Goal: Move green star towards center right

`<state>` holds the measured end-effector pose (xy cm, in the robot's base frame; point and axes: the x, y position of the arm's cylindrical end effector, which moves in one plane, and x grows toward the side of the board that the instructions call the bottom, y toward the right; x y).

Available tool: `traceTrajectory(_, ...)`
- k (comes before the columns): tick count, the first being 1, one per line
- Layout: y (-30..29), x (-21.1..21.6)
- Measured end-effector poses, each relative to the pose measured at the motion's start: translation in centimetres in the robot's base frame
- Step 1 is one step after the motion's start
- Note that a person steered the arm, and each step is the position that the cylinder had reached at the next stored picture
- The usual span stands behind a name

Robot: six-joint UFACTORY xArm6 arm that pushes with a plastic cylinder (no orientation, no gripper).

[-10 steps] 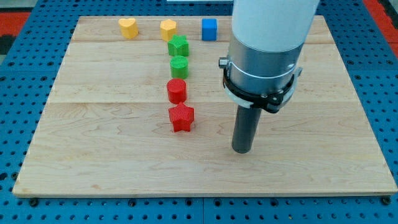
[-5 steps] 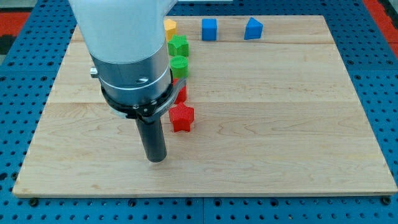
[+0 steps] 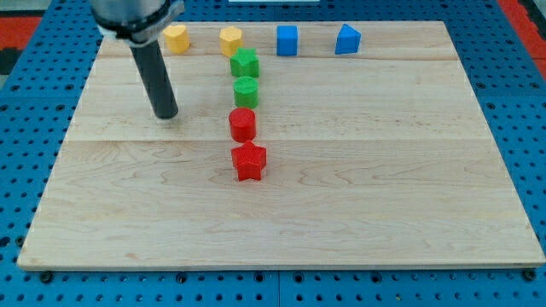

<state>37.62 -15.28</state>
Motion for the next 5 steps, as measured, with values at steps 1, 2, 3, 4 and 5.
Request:
traceTrajectory(1, 0.0, -5.6)
traceTrajectory(2, 2.4, -9.0)
traceTrajectory(3, 10.5, -9.1)
traceTrajectory(4, 21.7, -5.9)
traceTrajectory(5, 27.8, -4.3)
